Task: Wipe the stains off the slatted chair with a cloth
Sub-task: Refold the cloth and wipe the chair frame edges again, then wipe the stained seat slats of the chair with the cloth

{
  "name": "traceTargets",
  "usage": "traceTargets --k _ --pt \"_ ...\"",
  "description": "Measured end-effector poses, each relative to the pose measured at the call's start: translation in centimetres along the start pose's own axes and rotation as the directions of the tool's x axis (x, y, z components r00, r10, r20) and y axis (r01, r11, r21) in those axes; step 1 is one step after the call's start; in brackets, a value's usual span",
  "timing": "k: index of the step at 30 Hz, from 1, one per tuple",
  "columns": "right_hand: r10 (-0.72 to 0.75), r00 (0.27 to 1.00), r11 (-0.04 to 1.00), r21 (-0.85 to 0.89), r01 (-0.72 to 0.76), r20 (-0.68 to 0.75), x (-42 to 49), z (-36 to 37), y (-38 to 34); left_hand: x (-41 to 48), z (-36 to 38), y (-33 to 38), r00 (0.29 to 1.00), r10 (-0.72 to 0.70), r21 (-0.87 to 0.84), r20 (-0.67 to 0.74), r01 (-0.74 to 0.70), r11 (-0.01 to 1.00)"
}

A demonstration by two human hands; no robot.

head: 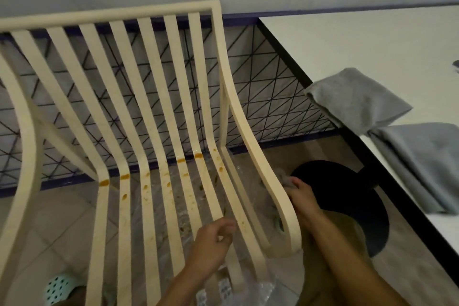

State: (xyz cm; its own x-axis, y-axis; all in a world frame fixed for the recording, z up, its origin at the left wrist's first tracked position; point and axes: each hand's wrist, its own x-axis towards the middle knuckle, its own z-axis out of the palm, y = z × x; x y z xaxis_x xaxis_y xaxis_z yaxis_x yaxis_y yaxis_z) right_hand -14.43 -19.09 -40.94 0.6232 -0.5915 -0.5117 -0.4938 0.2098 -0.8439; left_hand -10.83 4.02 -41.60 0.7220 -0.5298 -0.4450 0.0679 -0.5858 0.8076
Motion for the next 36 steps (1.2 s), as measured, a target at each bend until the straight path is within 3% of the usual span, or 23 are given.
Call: traceTargets --k 5,8,11,15,18,24,28,33,36 --pt "-0.274 0.956 0.953 0.104 0.285 -0.108 -2.6 -1.0 -4.6 -0.6 0.1 1.5 0.999 -0.006 -0.282 0.034 0.015 0.959" --pt "-0.448 0.893 0.884 0.132 0.448 -0.026 -5.2 0.2 -7.8 -1.4 -0.7 3.0 0.999 -0.017 -0.5 0.039 0.034 0.866" --pt "-0.561 0.811 0.825 0.04 0.563 0.164 -7.8 2.5 -8.8 -2.8 -1.8 3.8 0.998 -0.053 -0.726 -0.028 0.016 0.687" --pt "-0.529 0.707 0.774 -0.075 0.629 0.47 -10.2 7.2 -5.6 -4.3 -3.5 2.7 0.978 -0.181 -0.923 -0.099 -0.022 0.384" --pt "-0.421 0.703 0.77 -0.184 0.611 0.573 -11.0 10.2 -1.9 -5.7 -4.5 0.6 0.949 -0.296 -0.961 -0.109 -0.024 0.277" --pt "-0.351 0.698 0.707 -0.312 0.635 0.625 -11.8 12.9 3.4 -8.2 -4.5 -5.4 0.942 -0.307 -0.936 -0.137 -0.022 0.351" --pt "-0.296 0.719 0.761 -0.3 0.575 0.629 -12.3 13.8 4.6 -9.5 -3.9 -7.2 0.909 -0.352 -0.884 -0.224 -0.037 0.467" --pt "-0.196 0.82 0.957 -0.077 0.279 0.539 -12.9 14.0 4.6 -10.0 -4.7 -7.3 0.882 -0.378 -0.878 -0.281 -0.078 0.471" --pt "-0.077 0.831 0.997 0.025 0.075 0.55 -13.4 14.0 4.1 -10.3 -5.1 -7.3 0.864 -0.401 -0.859 -0.305 -0.068 0.507"
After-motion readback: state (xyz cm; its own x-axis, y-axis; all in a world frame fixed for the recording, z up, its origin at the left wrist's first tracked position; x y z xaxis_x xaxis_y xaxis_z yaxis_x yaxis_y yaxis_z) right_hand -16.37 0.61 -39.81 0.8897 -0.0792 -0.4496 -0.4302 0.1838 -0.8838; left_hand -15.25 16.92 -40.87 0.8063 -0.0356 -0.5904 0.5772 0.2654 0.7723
